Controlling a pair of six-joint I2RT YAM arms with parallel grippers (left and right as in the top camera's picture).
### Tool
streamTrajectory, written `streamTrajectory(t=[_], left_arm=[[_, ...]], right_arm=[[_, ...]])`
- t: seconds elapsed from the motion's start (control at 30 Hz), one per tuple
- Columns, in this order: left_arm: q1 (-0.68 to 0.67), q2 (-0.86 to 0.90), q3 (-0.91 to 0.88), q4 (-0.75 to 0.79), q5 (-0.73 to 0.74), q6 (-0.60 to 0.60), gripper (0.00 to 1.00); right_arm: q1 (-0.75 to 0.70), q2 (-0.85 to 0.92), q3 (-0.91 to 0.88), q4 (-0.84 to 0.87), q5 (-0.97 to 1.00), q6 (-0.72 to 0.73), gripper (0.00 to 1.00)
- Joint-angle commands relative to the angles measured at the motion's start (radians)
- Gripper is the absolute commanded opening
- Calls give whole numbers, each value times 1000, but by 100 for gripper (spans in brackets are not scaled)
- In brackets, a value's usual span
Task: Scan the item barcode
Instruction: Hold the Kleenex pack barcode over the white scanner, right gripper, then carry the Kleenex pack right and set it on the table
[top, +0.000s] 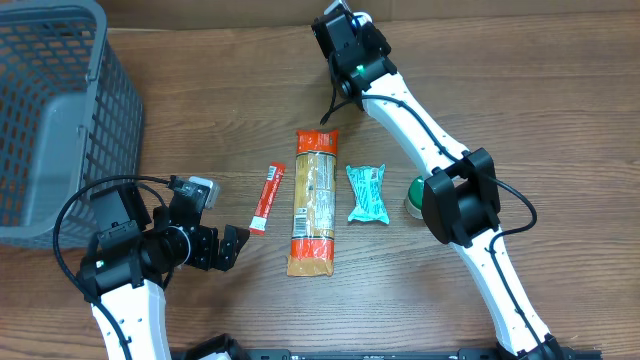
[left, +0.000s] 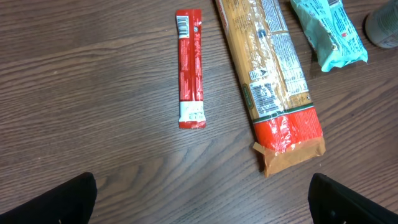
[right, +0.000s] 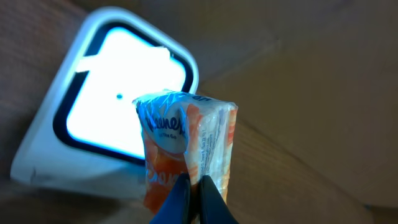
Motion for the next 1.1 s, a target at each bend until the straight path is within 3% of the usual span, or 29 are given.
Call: streamTrajectory(t=[0.0, 0.27, 0.53, 0.67, 0.97, 1.07], left_arm=[[8, 4, 14, 1, 1, 19, 100], [8, 4, 14, 1, 1, 19, 100], [8, 4, 14, 1, 1, 19, 100], [8, 4, 14, 1, 1, 19, 100], [8, 4, 14, 1, 1, 19, 100], [8, 4, 14, 1, 1, 19, 100]], right_arm=[[-10, -150, 16, -62, -28, 121, 4], [-55, -360, 16, -489, -258, 360, 4], [-185, -364, -40, -914, -300, 521, 4], [-277, -364, -165, -938, -311, 586, 4], [-436, -364, -430, -904, -330, 585, 4], [-465, -364, -494, -864, -333, 584, 9]])
